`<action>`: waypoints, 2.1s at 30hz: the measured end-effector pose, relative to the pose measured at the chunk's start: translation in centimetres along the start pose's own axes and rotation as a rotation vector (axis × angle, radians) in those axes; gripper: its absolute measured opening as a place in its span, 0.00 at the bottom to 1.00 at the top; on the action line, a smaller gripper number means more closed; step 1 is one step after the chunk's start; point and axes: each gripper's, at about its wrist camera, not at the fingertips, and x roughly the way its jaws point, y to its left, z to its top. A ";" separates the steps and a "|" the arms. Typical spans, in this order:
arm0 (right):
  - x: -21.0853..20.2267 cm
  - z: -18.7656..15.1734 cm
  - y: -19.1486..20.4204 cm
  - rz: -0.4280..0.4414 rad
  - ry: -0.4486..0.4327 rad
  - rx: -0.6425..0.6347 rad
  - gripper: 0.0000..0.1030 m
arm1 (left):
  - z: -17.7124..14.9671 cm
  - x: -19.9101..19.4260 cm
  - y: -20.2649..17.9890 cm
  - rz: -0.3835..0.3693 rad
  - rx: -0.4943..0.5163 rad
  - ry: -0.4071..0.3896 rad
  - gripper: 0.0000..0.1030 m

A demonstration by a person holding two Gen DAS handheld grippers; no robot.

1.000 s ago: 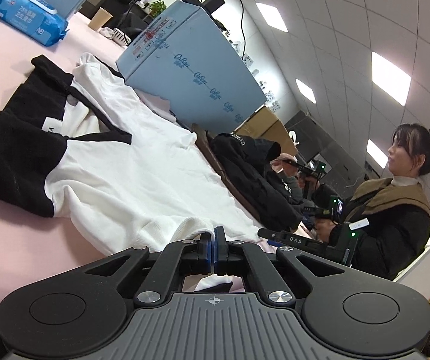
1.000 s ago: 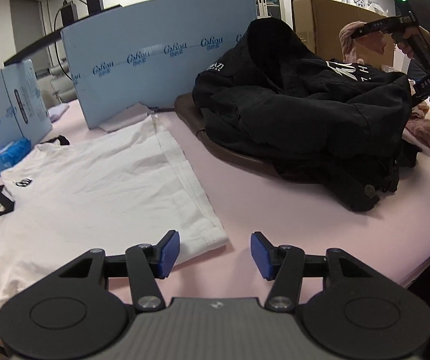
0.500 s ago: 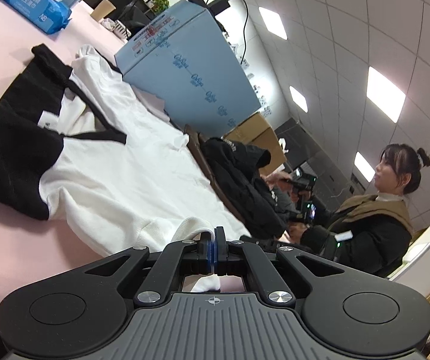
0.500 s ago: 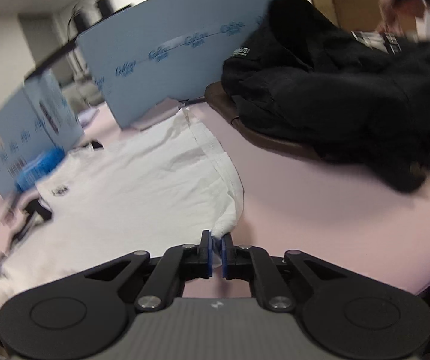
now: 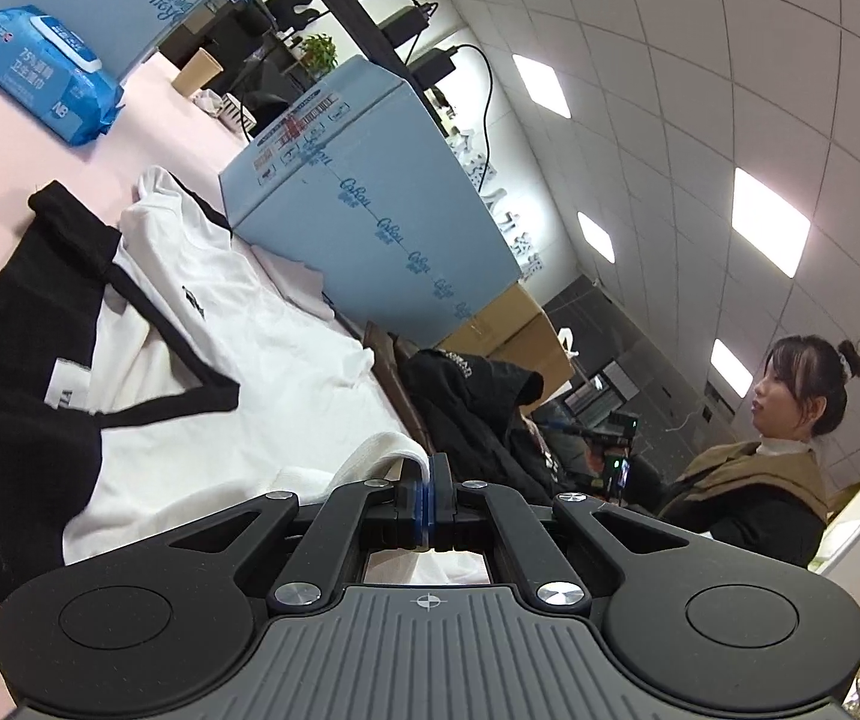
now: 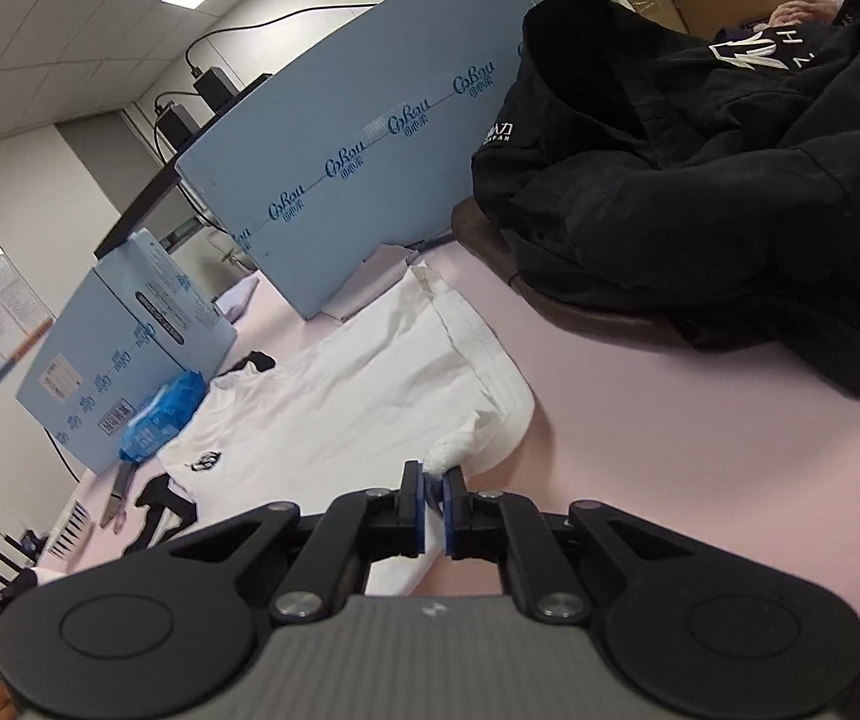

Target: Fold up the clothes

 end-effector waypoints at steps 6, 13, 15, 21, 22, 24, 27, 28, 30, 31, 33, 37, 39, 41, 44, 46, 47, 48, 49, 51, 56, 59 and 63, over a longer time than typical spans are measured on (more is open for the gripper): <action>1.7 2.7 -1.3 0.030 -0.014 0.077 0.06 | 3.2 2.0 0.6 0.017 -0.019 -0.011 0.00; 6.2 5.6 -1.6 0.001 0.014 0.099 0.06 | 7.2 7.1 4.1 0.127 -0.114 0.051 0.00; 7.9 6.1 -1.8 -0.013 0.024 0.114 0.06 | 7.7 8.4 5.4 0.161 -0.147 0.069 0.00; 11.2 6.3 -2.9 -0.067 0.068 0.137 0.06 | 8.7 10.7 7.6 0.209 -0.190 0.083 0.00; 11.5 6.3 -3.2 -0.074 0.071 0.143 0.07 | 9.0 11.0 7.8 0.214 -0.188 0.082 0.00; 12.0 6.3 -3.6 -0.067 0.081 0.153 0.07 | 9.7 11.7 8.1 0.232 -0.177 0.078 0.00; 12.3 6.7 -3.3 -0.074 0.096 0.135 0.12 | 10.4 12.6 8.7 0.257 -0.185 0.082 0.01; 12.4 6.9 -3.0 -0.083 0.102 0.123 0.19 | 10.5 13.1 9.4 0.276 -0.208 0.097 0.01; 11.6 7.2 -2.2 -0.146 0.070 0.080 0.47 | 10.5 13.5 10.3 0.292 -0.239 0.113 0.02; 11.0 7.4 -1.9 -0.180 0.048 0.051 0.58 | 10.5 13.6 10.7 0.299 -0.254 0.121 0.06; 10.1 7.5 -1.1 -0.206 0.021 0.002 0.58 | 10.5 13.6 11.8 0.297 -0.317 0.144 0.19; 8.5 6.7 1.5 -0.214 -0.020 -0.134 0.58 | 11.0 13.4 11.8 0.265 -0.346 0.138 0.50; 8.5 5.8 2.9 -0.106 0.010 -0.168 0.58 | 11.5 13.1 10.9 0.249 -0.336 0.124 0.60; 9.0 5.0 4.4 0.068 0.074 -0.170 0.58 | 12.0 12.9 10.3 0.232 -0.317 0.091 0.63; 11.3 4.2 7.2 0.286 0.206 -0.159 0.58 | 12.4 13.2 10.0 0.225 -0.313 0.086 0.63; 13.5 3.8 9.4 0.392 0.315 -0.172 0.58 | 12.4 13.6 10.1 0.234 -0.304 0.097 0.63; 14.3 3.7 10.2 0.414 0.342 -0.184 0.58 | 12.5 13.7 10.2 0.241 -0.309 0.099 0.63; 15.4 3.5 11.5 0.448 0.385 -0.199 0.58 | 12.5 13.8 10.5 0.246 -0.317 0.103 0.63; 16.7 3.2 12.6 0.483 0.439 -0.200 0.58 | 12.6 13.9 10.8 0.255 -0.328 0.111 0.63; 18.8 2.3 14.1 0.514 0.545 -0.199 0.57 | 12.7 14.5 11.3 0.290 -0.333 0.153 0.63; 22.2 0.8 16.9 0.490 0.625 -0.232 0.58 | 13.0 15.2 11.3 0.286 -0.306 0.213 0.67; 23.4 1.5 17.5 0.473 0.593 -0.221 0.57 | 13.2 15.4 11.1 0.277 -0.292 0.223 0.69; 25.2 3.8 17.4 0.439 0.507 -0.179 0.57 | 13.4 15.5 12.0 0.267 -0.324 0.227 0.69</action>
